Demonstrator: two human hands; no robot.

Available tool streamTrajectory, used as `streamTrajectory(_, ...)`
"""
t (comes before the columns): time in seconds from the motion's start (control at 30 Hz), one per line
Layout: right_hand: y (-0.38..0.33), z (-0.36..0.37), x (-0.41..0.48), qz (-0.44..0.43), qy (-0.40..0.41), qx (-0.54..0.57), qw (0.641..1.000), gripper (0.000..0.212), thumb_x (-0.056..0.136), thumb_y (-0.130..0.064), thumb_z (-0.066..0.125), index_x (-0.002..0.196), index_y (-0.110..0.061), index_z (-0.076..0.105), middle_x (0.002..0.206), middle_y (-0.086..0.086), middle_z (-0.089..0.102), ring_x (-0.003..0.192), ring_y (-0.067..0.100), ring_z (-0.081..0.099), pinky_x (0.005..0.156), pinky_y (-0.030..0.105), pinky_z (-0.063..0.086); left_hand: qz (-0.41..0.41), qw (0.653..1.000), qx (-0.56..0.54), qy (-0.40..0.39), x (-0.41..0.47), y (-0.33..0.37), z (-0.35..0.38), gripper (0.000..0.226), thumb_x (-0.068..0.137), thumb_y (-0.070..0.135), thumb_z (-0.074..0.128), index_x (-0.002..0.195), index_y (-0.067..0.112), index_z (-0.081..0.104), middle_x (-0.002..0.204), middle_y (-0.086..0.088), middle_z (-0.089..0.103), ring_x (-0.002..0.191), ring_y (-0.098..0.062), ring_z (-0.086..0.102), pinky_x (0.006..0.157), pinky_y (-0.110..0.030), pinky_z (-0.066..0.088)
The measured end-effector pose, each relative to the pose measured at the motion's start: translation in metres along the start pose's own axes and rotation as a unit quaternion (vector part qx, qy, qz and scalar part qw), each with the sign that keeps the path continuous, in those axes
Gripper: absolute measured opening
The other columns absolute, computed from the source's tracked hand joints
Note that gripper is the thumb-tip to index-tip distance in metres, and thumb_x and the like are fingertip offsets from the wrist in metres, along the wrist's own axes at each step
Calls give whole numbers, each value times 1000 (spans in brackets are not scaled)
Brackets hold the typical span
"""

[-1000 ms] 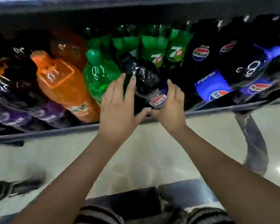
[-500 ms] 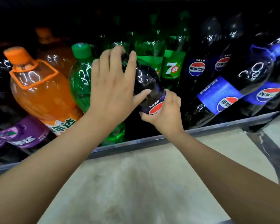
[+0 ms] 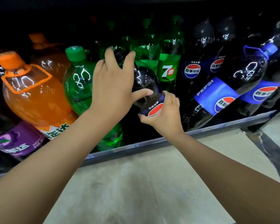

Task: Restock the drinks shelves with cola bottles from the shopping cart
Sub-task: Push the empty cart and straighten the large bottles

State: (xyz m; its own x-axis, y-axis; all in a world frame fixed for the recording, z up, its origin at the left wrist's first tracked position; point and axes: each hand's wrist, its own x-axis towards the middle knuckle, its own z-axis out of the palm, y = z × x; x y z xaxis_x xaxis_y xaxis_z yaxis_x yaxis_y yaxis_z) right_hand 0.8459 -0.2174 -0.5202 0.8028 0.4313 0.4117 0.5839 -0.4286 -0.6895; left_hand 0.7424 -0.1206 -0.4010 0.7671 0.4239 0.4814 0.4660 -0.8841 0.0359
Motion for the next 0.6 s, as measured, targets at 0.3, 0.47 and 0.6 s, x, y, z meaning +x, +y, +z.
streamTrajectory(0.3, 7, -9, 3, 41, -3, 35, 999, 100, 48, -46, 87, 129, -5, 45, 121, 3, 48, 116, 19, 40, 96, 25, 40, 44, 970, -237, 23, 6, 13, 11, 105, 65, 44, 85, 148, 14, 28, 152, -14, 15, 134, -25, 34, 106, -23, 34)
streamTrajectory(0.47, 8, -12, 1, 80, 28, 65, 994, 94, 46, -45, 88, 122, -7, 48, 115, 2, 51, 113, 21, 47, 95, 33, 46, -2, 913, -405, 40, 9, 26, 23, 131, 58, 29, 92, 153, 17, 3, 158, -2, 10, 140, -1, 13, 104, 2, 9)
streamTrajectory(0.6, 14, -12, 1, 130, 54, 105, 984, 96, 40, -51, 85, 119, -10, 49, 112, 1, 54, 109, 23, 52, 93, 40, 48, -112, 851, -510, -52, 10, 41, 34, 118, 57, 31, 92, 148, 24, 18, 137, 11, 44, 123, 0, 45, 106, -17, 38)
